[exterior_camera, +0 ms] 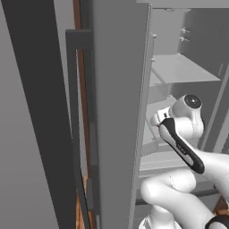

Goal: Take the cupcake and donut from the fridge and place them on the empty tray on the dining counter.

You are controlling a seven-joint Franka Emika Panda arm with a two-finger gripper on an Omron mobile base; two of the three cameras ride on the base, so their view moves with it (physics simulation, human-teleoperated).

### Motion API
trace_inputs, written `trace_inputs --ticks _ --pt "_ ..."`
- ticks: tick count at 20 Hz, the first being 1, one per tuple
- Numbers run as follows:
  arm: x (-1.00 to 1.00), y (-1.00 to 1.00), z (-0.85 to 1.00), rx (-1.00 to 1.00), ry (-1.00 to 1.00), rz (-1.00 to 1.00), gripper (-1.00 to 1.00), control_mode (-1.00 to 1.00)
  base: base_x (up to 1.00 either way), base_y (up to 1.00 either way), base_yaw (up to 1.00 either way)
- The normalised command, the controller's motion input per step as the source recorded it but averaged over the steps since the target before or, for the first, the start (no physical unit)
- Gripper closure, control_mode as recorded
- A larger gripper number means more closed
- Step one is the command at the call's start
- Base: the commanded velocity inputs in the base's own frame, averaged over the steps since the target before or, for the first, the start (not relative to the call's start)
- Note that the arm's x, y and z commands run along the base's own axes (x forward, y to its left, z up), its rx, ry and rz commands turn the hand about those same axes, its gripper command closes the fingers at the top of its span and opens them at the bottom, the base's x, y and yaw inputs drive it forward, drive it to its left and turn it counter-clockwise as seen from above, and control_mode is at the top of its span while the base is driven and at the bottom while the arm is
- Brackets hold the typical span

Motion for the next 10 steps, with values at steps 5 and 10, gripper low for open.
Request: trace_inputs --ticks 5,10 --pt "0.32 -0.09 -0.20 0.00 0.04 0.05 -1.00 -1.00 0.00 0.00 0.00" --pt "0.28 -0.15 -0.22 0.00 0.02 0.03 -1.00 -1.00 0.00 0.00 0.00"
